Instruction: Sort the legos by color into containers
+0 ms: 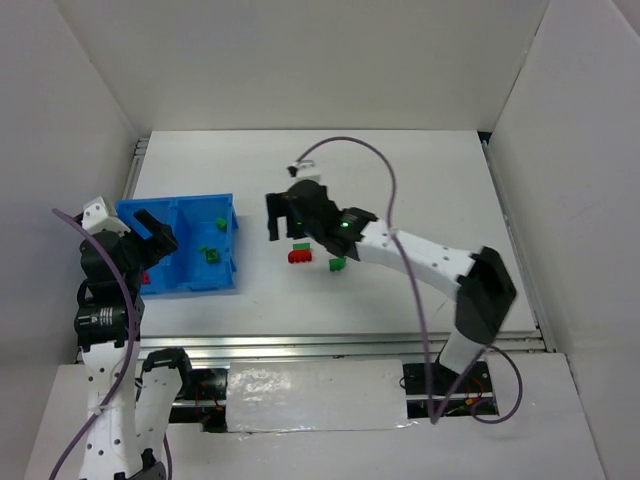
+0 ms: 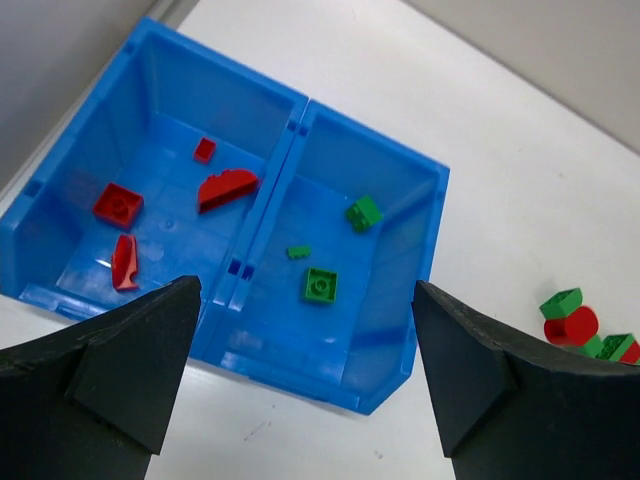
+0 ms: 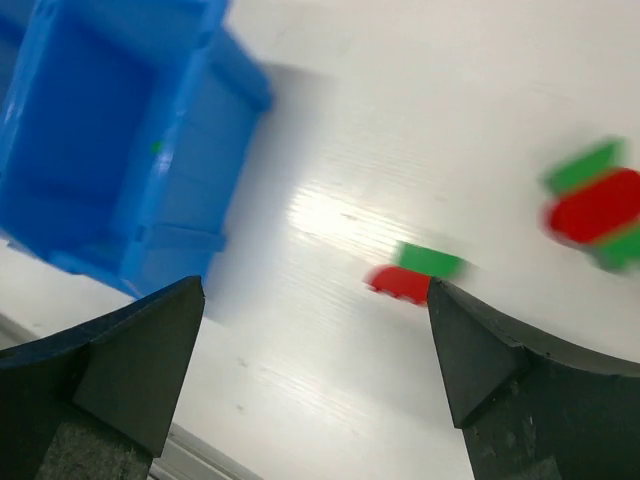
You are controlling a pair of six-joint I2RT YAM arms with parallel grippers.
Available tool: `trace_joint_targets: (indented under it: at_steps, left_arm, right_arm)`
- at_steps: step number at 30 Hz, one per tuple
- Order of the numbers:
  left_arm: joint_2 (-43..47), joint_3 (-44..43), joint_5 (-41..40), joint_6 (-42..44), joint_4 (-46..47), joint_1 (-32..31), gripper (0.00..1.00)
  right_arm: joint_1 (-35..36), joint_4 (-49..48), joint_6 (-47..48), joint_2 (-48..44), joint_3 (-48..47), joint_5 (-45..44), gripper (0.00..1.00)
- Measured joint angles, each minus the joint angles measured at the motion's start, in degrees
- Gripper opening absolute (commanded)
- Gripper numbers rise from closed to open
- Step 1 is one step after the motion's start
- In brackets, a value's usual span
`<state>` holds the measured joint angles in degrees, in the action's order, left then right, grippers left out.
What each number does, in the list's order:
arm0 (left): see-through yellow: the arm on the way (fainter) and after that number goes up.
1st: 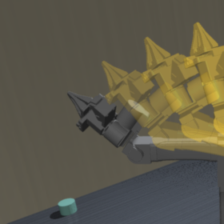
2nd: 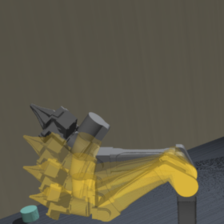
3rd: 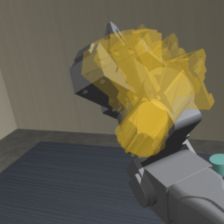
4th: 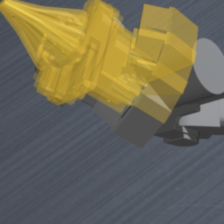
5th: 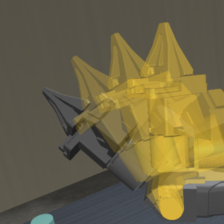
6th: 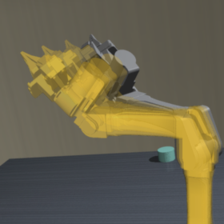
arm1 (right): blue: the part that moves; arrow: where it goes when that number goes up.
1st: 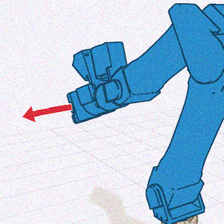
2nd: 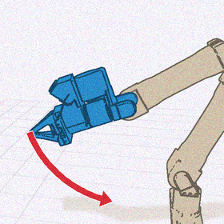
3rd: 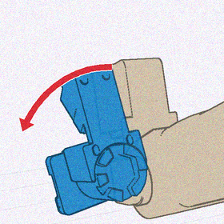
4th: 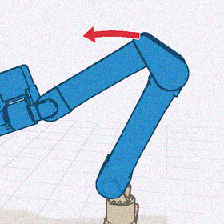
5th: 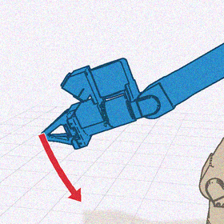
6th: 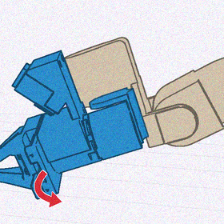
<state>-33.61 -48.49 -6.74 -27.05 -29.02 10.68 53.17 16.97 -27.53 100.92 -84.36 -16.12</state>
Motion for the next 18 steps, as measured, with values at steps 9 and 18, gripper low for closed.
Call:
trace_joint_targets:
  at_steps: [9, 18]
  left_arm:
    - [0.3, 1.3, 4.0, 0.3, 0.5, -0.2, 1.00]
    - [0.0, 1.6, 4.5, 1.4, 0.7, -1.5, 0.99]
  right_arm:
    - [-12.7, 2.0, 4.0, -14.5, 21.5, -1.9, 0.96]
    - [-14.4, 5.0, 7.0, -3.4, 21.6, 2.5, 0.93]
